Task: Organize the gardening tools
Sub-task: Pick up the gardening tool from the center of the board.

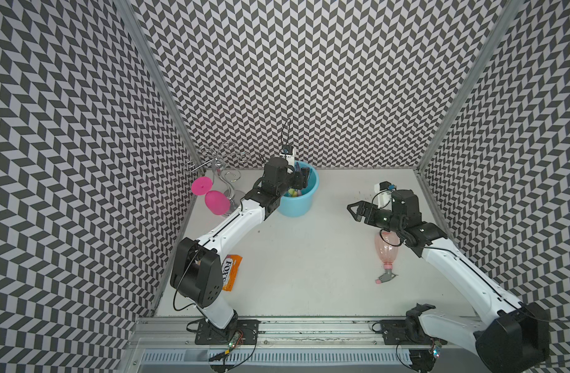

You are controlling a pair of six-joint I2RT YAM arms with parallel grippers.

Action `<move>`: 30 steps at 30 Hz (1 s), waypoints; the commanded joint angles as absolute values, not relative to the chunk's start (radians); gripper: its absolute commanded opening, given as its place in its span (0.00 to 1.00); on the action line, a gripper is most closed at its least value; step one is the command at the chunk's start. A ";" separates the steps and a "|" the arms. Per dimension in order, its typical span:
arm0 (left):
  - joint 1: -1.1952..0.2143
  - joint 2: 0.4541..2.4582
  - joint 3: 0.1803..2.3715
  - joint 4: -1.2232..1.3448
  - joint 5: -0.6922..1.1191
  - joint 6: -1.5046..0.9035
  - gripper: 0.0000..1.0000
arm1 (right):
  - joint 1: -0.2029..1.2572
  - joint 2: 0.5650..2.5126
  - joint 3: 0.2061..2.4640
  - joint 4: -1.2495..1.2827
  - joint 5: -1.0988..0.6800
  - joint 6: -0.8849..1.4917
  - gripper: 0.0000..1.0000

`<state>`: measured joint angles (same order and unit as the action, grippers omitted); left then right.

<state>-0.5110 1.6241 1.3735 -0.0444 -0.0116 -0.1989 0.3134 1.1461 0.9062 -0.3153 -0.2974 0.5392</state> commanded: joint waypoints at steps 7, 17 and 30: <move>-0.617 1.498 1.192 -0.102 0.107 -0.147 0.80 | 0.285 1.017 0.835 -0.456 -0.016 0.575 0.96; -0.744 1.466 1.020 -0.080 0.146 -0.153 0.81 | 0.192 0.952 0.709 -0.584 0.045 0.647 0.97; -0.766 1.505 1.005 -0.056 0.147 -0.188 0.80 | 0.192 0.978 0.580 -0.591 -0.020 0.666 0.94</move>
